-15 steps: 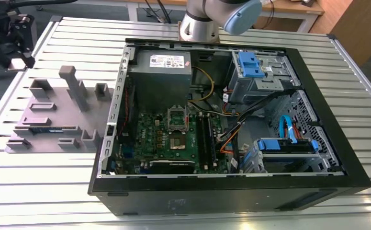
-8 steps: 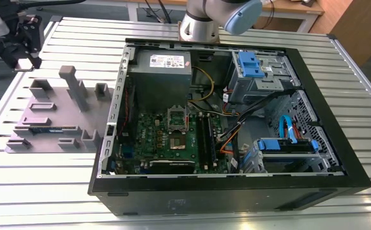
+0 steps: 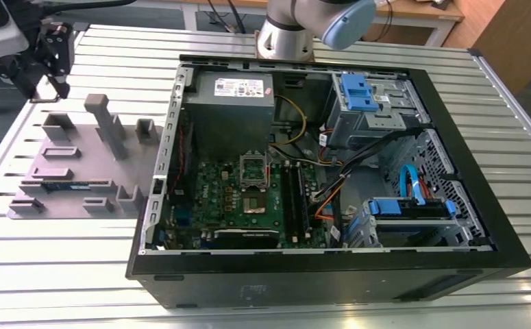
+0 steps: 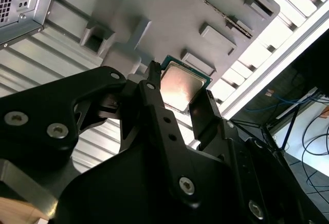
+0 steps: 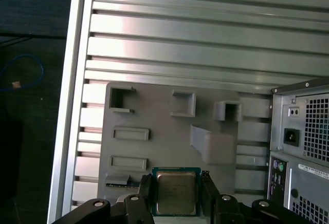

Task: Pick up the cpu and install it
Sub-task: 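Pick up the cpu and move it towards the insertion slot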

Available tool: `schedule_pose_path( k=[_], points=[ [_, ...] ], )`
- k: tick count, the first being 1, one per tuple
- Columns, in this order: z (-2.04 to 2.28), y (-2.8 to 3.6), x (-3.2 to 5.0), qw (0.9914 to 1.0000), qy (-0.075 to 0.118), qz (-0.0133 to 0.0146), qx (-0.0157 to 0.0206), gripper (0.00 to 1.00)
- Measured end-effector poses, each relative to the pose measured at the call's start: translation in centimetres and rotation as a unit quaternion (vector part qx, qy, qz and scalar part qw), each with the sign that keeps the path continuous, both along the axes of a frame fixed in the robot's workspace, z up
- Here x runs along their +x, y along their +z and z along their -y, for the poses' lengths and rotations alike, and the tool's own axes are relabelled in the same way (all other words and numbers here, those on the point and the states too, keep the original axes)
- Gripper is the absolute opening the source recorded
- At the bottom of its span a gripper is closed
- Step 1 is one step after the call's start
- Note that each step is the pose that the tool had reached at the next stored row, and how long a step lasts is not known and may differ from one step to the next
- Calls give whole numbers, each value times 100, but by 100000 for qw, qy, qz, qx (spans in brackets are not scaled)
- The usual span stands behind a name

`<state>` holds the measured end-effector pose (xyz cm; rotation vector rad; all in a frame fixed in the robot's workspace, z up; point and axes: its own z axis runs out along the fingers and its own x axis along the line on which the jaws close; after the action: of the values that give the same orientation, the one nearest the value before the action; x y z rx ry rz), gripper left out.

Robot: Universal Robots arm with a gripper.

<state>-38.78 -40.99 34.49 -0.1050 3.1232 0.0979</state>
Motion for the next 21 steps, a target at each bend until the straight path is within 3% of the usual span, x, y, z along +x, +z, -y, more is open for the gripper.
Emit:
schedule_pose_path(
  k=[21],
  points=[
    [0, -2, 357, 100000, 2, 1, 2, 47]
  ],
)
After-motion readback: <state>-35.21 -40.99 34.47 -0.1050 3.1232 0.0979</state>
